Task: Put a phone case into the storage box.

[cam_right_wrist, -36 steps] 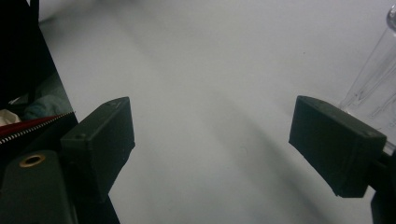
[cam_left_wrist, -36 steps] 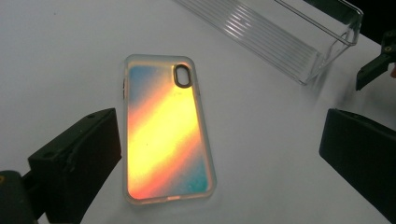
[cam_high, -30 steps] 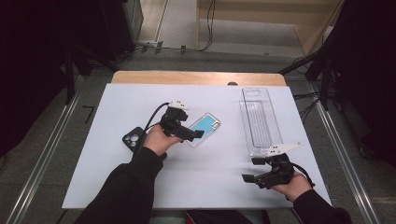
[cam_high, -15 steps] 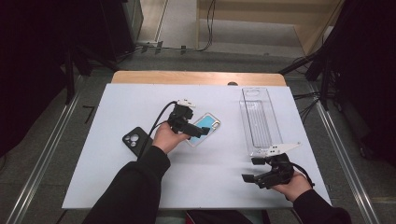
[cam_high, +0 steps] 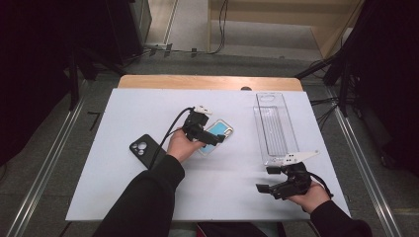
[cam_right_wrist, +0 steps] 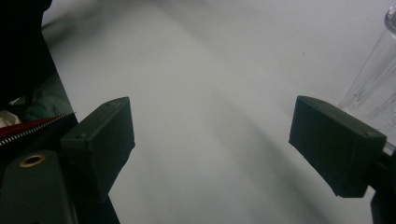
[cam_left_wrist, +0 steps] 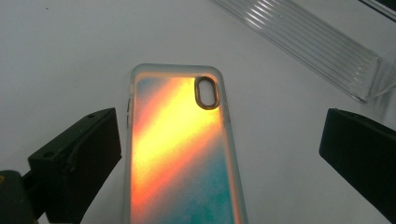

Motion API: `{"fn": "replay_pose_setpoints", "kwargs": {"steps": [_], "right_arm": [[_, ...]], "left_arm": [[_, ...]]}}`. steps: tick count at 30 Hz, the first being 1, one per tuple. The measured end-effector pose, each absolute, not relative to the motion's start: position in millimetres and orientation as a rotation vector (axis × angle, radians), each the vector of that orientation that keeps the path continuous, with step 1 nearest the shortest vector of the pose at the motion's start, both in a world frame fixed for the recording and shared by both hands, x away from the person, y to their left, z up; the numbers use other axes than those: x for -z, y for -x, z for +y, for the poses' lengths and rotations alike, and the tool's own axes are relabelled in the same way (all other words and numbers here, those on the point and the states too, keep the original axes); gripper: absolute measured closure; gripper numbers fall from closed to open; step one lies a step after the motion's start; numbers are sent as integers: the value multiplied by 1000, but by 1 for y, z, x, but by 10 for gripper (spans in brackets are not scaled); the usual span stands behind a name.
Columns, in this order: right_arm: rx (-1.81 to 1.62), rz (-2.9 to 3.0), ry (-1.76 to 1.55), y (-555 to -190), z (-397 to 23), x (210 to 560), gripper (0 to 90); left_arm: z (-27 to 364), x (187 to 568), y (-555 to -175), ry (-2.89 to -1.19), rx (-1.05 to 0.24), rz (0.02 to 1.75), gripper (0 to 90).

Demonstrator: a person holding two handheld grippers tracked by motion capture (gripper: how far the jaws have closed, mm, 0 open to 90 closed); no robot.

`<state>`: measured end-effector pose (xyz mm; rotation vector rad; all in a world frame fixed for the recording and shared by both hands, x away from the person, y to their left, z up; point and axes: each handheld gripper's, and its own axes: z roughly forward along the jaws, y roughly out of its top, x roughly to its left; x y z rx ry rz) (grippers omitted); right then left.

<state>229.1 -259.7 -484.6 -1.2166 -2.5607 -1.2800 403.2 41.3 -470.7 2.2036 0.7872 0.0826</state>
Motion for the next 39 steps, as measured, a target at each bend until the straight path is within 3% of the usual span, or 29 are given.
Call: {"fn": "replay_pose_setpoints", "kwargs": {"steps": [30,39], "right_arm": [[1278,-2563,1211,-229,-259,485,124],[1273,-2567,1214,-229,-259,485,124]], "left_arm": [[39,511,-402,-2250,-144,784,0],[31,515,-394,-2303,-274,747,3]]}}
